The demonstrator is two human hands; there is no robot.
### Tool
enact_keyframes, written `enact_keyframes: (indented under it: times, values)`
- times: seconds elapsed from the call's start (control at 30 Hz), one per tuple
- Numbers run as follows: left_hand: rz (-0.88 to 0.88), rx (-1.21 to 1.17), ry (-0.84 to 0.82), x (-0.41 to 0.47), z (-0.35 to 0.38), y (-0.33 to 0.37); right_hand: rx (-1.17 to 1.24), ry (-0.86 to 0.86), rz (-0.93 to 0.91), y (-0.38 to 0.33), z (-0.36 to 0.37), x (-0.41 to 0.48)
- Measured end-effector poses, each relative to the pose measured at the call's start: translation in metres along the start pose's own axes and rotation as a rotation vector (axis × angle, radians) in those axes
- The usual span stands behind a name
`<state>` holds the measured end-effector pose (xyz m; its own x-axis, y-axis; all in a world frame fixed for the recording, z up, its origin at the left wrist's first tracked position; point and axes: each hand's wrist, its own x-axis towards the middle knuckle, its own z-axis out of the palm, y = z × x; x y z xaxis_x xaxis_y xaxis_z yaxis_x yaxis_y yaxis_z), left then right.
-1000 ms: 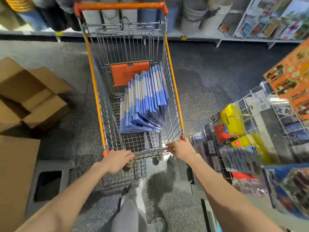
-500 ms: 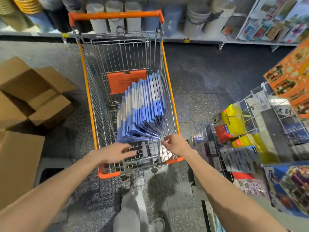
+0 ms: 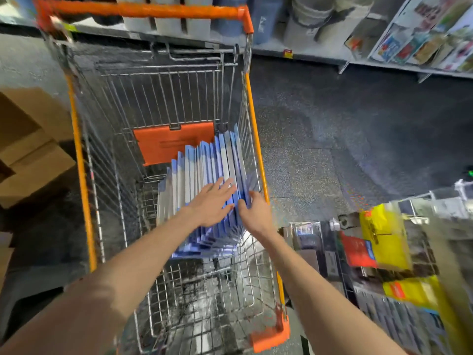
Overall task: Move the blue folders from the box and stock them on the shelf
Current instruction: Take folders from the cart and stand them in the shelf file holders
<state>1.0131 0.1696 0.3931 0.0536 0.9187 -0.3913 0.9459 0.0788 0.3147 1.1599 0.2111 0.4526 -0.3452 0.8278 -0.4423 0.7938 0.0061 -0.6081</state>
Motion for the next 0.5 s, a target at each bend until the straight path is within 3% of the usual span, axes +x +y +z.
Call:
enact_keyframes:
  times: [0.27,0.5]
  values:
    - [0.071,0.095,-0.031,-0.008,0.025,-0.04,-0.05,-0.051,0.104,0.007,0.02,0.025]
    - [0.116,0.128,-0.072,-0.019,0.027,-0.056,0.048,-0.137,0.15,0.012,0.04,0.032]
